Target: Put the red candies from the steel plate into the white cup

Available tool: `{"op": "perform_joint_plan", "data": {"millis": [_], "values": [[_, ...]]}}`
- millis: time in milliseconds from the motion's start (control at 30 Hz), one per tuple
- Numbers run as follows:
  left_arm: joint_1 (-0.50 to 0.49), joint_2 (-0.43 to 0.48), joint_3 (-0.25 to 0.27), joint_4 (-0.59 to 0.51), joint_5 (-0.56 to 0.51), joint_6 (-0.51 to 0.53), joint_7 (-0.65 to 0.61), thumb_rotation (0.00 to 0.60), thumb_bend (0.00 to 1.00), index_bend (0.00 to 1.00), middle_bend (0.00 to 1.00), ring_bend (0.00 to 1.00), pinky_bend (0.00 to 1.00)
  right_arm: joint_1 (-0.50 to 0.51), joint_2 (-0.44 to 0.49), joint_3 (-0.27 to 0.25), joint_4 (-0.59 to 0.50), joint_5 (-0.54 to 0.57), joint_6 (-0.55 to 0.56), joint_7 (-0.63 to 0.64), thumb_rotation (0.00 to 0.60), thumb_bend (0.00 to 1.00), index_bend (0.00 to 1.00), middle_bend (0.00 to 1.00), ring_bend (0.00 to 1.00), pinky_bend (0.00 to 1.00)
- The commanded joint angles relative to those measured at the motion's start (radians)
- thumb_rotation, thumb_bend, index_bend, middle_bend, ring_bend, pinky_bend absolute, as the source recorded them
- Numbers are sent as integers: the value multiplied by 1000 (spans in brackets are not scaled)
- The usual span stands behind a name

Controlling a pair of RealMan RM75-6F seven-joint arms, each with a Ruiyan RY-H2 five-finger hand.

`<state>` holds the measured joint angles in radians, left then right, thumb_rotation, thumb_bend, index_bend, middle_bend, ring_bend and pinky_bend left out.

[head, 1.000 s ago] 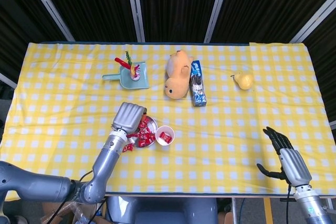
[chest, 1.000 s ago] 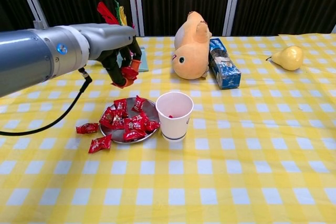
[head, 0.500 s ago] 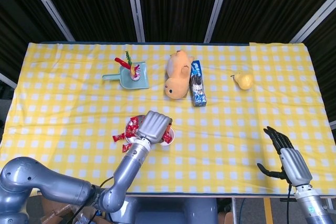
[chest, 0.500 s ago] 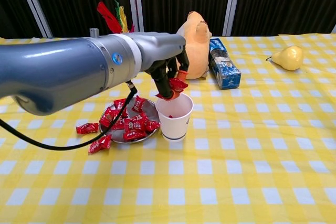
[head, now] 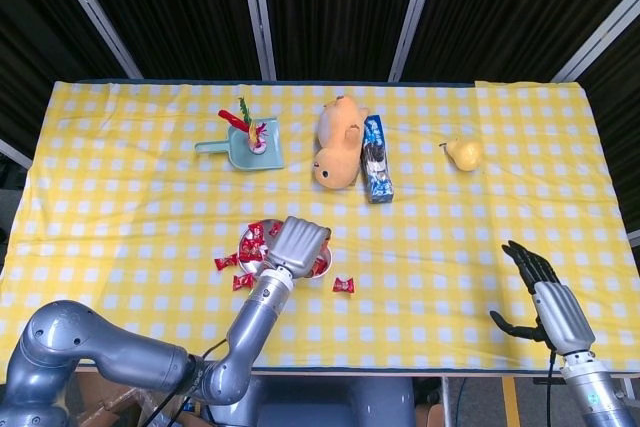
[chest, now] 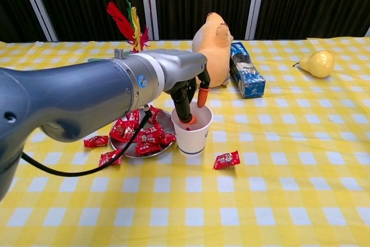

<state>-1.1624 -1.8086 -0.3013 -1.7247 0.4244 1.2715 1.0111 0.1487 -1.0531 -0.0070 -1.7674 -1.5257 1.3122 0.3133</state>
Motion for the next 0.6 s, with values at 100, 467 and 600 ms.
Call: {"op": "perform_joint_plan", "data": {"millis": [100, 467, 600], "values": [[8, 10, 3, -6, -3, 1, -7, 600, 295, 490, 626, 930, 974, -1, -1, 0, -1, -1, 2, -4, 600, 327, 0, 0, 0, 0], [45, 66, 8, -59, 38, 23, -51, 600, 243, 341, 490, 922, 973, -2, -1, 1, 2, -1, 4, -1, 600, 327, 0, 0, 0, 0], [74, 119, 40, -88, 35, 25, -51, 600, 197, 294, 382, 918, 972, -1, -2, 0, 1, -4, 4, -2, 600, 327, 0, 0, 0, 0]]}}
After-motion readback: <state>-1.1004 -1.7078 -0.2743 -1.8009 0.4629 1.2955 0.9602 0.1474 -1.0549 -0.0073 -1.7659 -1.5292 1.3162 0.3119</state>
